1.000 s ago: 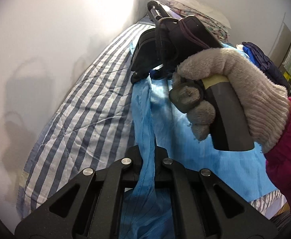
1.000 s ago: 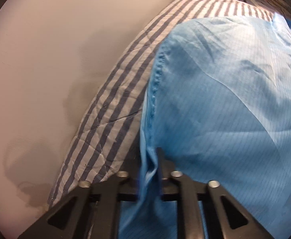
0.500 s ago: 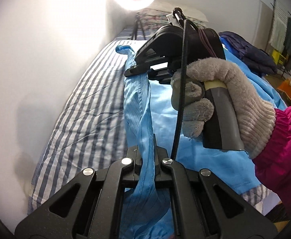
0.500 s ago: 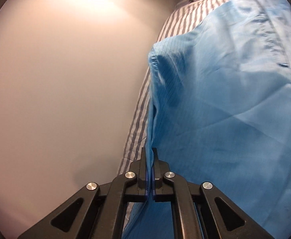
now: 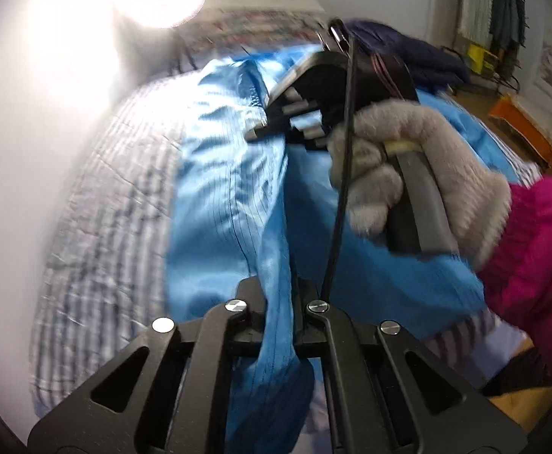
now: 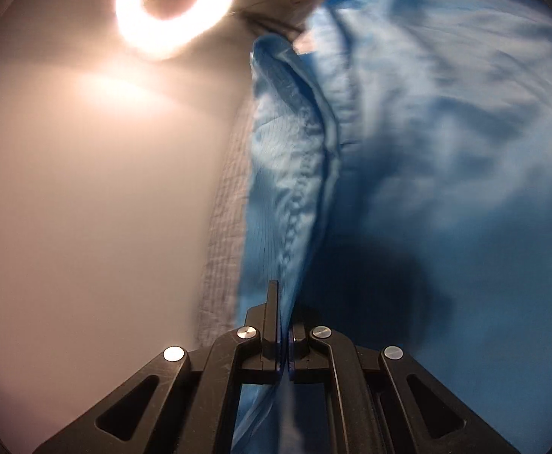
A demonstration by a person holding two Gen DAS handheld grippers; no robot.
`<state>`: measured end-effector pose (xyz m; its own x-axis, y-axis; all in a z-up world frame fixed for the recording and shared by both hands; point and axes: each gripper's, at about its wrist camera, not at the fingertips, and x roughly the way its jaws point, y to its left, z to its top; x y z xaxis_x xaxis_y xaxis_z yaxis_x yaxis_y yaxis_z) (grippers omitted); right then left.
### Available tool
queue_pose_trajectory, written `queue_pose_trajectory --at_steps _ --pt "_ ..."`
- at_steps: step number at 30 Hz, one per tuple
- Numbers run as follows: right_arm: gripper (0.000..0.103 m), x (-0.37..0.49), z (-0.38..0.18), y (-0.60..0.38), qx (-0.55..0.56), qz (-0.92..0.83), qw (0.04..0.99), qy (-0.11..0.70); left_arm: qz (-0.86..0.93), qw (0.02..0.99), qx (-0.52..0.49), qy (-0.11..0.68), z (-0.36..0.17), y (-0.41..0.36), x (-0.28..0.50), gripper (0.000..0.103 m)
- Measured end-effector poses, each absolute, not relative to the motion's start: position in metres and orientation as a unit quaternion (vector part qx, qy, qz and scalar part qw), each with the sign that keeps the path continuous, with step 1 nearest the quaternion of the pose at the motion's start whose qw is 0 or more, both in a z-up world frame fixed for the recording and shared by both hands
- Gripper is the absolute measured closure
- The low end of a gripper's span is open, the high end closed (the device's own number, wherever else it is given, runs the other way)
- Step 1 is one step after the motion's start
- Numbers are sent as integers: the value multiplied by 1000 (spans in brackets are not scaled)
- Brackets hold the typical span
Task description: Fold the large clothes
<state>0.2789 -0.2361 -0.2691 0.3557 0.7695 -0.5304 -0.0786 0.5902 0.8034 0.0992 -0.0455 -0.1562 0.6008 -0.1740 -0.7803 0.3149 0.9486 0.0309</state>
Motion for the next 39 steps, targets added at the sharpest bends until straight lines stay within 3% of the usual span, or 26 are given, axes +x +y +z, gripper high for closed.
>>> queue_pose_trajectory --at_steps 2,5,8,10,12,13,14,15,20,22,27,32,34,39 --pt "103 282 -278 -245 341 272 749 499 -145 886 90 431 -159 -50 95 102" --pt "103 289 -283 -248 314 260 759 507 -161 877 75 446 -153 -49 84 89" --pt "103 295 -282 -252 281 244 774 513 -196 868 46 455 -136 -38 63 87" --pt "103 300 -281 -255 275 240 777 513 -210 867 43 449 -121 -30 44 72" --pt "97 298 -278 -262 278 237 776 514 -210 873 39 439 -108 -16 30 66" --pt "88 289 -278 -265 280 235 774 518 -205 875 37 437 -107 -7 31 66" --pt "70 287 -275 -270 284 235 772 519 -197 878 33 435 -104 3 31 66" --pt "63 283 -271 -274 281 232 774 517 -190 880 31 433 -105 10 33 66" --pt "53 243 -260 -280 245 238 771 537 -128 890 -11 438 -107 49 60 66" --pt "54 224 -263 -280 220 240 768 552 -111 889 -18 445 -116 56 78 66" --pt "66 217 -280 -275 220 230 767 557 -114 854 -51 506 -162 57 115 66" --pt "97 233 -286 -269 219 223 775 550 -101 848 -37 519 -188 43 131 67" --pt "103 240 -285 -264 207 223 780 547 -86 846 -42 524 -197 42 137 79" --pt "103 262 -282 -244 182 214 794 539 -60 850 -9 523 -226 26 126 80"
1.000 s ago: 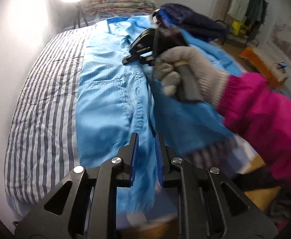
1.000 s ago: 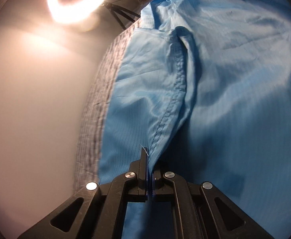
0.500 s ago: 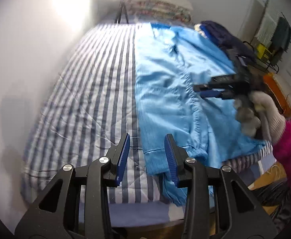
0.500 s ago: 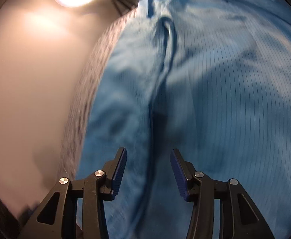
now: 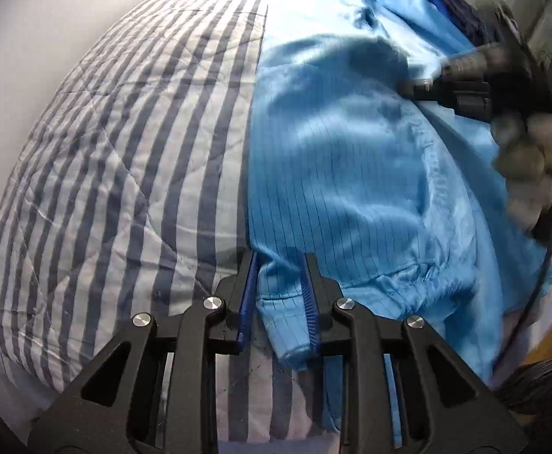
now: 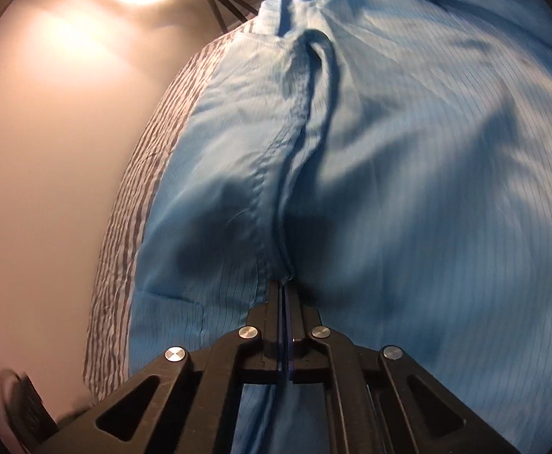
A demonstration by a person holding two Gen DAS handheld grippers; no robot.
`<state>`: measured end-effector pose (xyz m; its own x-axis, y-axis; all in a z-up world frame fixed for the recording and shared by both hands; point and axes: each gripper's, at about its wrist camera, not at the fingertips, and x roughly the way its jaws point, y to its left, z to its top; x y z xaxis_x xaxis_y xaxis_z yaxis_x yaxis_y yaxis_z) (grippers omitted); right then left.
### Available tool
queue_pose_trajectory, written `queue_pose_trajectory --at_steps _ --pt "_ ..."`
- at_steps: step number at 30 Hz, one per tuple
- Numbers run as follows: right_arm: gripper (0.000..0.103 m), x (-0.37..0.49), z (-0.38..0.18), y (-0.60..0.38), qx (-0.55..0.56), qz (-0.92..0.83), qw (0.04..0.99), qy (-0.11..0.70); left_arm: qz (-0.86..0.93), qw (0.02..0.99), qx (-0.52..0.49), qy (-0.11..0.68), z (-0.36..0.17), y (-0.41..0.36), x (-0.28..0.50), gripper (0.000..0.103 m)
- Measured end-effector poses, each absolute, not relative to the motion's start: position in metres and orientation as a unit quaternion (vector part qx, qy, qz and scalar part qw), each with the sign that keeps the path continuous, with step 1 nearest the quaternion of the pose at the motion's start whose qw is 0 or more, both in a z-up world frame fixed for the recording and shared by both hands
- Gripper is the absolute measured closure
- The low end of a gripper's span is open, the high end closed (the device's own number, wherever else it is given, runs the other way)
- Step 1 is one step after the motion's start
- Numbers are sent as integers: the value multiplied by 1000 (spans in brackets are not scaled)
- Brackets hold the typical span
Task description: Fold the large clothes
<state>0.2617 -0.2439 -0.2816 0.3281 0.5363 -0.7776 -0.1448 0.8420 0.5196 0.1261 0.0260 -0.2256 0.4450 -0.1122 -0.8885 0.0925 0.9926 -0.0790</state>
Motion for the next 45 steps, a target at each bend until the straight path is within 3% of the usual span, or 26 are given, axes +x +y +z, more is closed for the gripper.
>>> queue_pose_trajectory --at_steps 3,6,8,12,16,21,25,34,38,45 --pt "103 256 -276 -243 168 220 796 539 -61 850 -1 523 -219 21 124 81" --pt "93 244 -269 -251 173 226 793 538 -62 851 -21 521 -210 27 123 81" --pt "67 227 -257 -269 183 226 799 526 -68 858 -30 509 -197 29 121 81" --pt "65 195 -226 -303 179 217 819 499 -96 871 -23 481 -174 17 117 81" --pt "50 155 -189 -349 188 184 852 452 -129 859 -15 495 -184 -10 113 81" --pt "46 106 -158 -415 203 124 878 414 -153 832 25 532 -225 -42 108 81" --pt "31 71 -140 -472 200 76 896 389 -154 837 70 521 -216 -55 102 81" --pt "31 66 -174 -559 248 -7 875 415 -184 873 -14 452 -127 -60 95 81" --pt "30 84 -206 -594 325 -20 838 438 -204 885 -28 418 -97 -79 95 81" --pt "30 115 -238 -610 378 -23 809 450 -221 883 -16 414 -91 -109 115 81"
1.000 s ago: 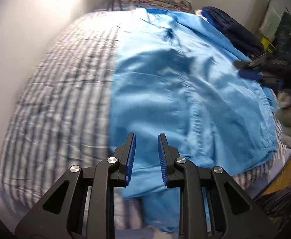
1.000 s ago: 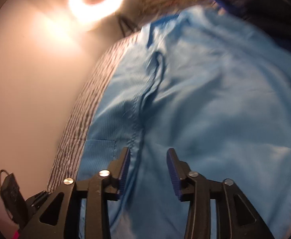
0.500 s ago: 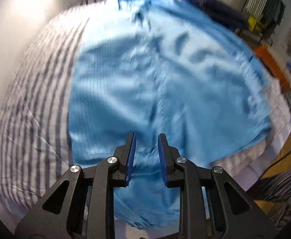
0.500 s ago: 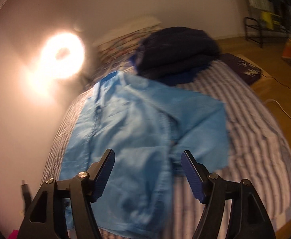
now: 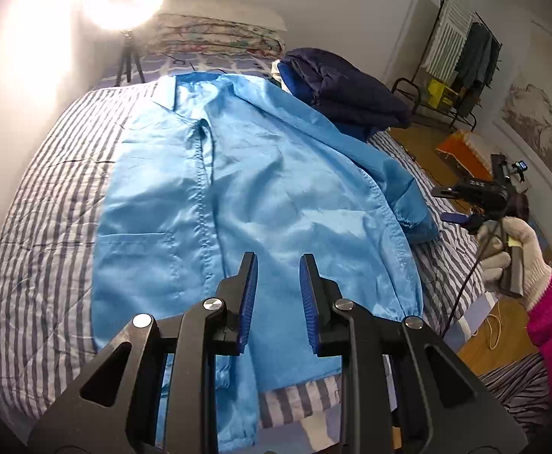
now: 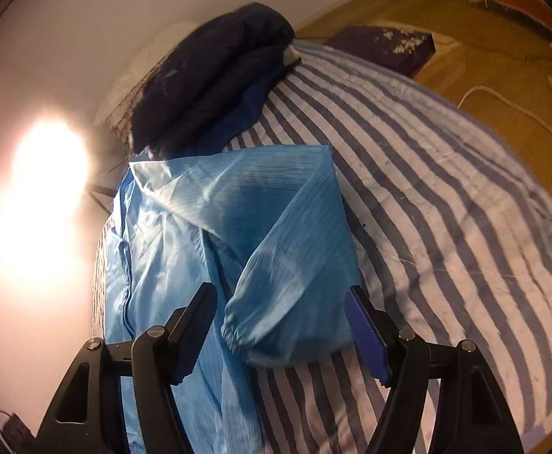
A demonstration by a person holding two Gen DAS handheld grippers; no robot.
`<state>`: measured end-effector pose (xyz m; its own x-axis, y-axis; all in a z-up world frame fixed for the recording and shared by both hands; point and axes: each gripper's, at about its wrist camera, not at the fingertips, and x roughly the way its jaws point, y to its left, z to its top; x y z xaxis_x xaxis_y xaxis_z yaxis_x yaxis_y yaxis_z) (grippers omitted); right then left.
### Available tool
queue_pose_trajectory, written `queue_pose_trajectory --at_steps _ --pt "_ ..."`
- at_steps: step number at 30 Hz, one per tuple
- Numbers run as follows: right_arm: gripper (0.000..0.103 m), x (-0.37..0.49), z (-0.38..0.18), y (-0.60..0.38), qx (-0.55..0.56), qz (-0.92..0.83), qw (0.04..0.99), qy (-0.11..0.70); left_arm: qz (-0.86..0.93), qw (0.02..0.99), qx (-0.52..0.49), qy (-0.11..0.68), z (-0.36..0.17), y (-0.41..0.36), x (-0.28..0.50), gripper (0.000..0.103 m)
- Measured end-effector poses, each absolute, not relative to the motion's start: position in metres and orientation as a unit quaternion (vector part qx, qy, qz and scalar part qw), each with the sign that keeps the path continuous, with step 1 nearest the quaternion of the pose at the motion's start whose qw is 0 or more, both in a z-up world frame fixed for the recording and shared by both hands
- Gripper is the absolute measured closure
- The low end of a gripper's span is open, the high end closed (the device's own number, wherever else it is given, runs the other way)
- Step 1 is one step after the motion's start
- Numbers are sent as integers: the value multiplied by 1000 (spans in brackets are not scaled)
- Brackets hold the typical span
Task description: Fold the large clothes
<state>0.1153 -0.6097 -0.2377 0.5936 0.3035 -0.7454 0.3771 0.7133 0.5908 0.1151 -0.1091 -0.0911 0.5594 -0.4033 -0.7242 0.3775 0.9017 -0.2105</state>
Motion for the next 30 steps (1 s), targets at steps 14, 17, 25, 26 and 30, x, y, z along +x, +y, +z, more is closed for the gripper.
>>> queue_pose_trajectory --at_steps 14,17,25,26,30 --pt "80 156 -274 -613 389 -31 783 485 -222 877 -11 426 -102 -131 137 81" --pt "100 153 -268 -612 365 -39 792 488 -221 880 -10 420 -100 -131 137 81" --pt "103 139 -206 -592 289 10 850 441 -212 886 -11 413 -96 -123 136 81" --pt "103 136 -193 -584 272 26 860 432 -210 887 -13 412 -96 -121 136 81" --pt "103 124 -159 -557 241 82 879 404 -201 891 -18 408 -92 -114 137 81"
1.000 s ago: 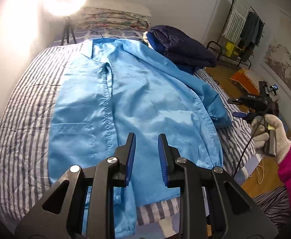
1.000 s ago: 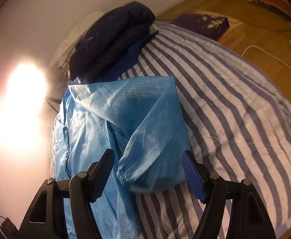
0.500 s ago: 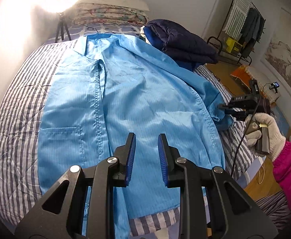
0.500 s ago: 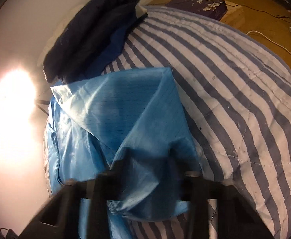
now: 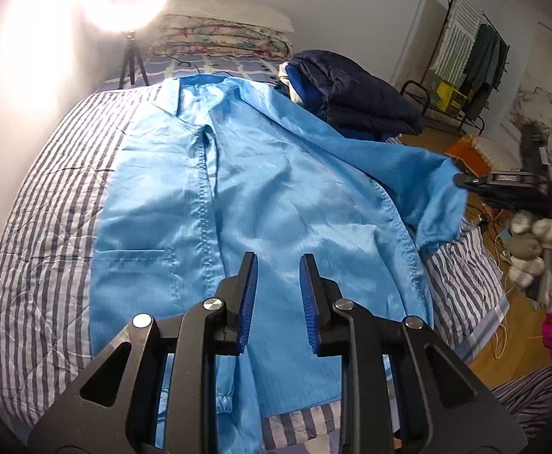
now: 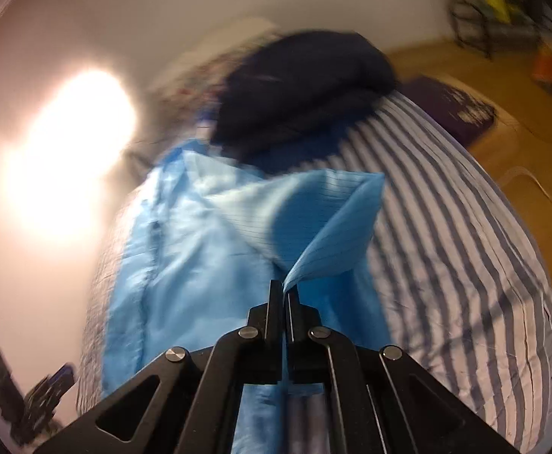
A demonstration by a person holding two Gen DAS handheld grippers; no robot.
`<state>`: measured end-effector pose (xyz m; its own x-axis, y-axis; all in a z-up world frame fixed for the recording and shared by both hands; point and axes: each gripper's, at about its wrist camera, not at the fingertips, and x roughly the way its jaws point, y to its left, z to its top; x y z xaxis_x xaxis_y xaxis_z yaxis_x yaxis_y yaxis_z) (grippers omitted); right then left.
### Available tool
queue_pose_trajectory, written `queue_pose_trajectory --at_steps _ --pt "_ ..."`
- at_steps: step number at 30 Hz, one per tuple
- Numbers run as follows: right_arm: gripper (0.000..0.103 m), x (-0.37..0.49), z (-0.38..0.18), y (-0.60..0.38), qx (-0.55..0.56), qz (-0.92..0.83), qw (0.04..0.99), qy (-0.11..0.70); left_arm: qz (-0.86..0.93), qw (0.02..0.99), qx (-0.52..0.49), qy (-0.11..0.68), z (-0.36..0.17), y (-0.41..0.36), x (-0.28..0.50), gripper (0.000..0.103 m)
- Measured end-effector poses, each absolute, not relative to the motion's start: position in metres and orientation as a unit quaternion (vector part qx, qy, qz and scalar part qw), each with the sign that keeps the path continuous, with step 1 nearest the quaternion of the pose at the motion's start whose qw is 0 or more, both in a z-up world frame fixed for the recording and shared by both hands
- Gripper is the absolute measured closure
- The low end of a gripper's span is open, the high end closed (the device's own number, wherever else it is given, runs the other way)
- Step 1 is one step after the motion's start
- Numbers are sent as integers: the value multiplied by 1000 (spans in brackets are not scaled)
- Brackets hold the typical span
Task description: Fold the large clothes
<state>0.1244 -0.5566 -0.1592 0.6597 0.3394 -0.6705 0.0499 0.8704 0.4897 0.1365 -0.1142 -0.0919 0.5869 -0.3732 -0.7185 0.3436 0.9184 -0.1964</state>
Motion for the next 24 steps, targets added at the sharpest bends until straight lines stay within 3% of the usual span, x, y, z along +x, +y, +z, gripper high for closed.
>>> queue_pose_trajectory --at_steps 5,9,19,22,23,24 --pt "103 103 -134 -485 142 170 888 402 -187 897 -34 400 -86 -98 140 81" --pt "103 90 -147 -423 55 229 872 429 -171 901 -48 397 -83 -83 143 81" --pt "103 44 -254 -313 -140 309 771 539 -159 886 -70 430 -102 -65 149 81" --pt "93 37 -261 -317 -136 312 762 551 -167 875 -72 449 -114 -71 150 81" --pt "80 36 -257 -321 -128 317 762 549 -169 872 -73 454 -116 -72 150 81" --pt "74 33 -250 -329 -116 327 764 543 -178 865 -79 462 -121 -75 150 80"
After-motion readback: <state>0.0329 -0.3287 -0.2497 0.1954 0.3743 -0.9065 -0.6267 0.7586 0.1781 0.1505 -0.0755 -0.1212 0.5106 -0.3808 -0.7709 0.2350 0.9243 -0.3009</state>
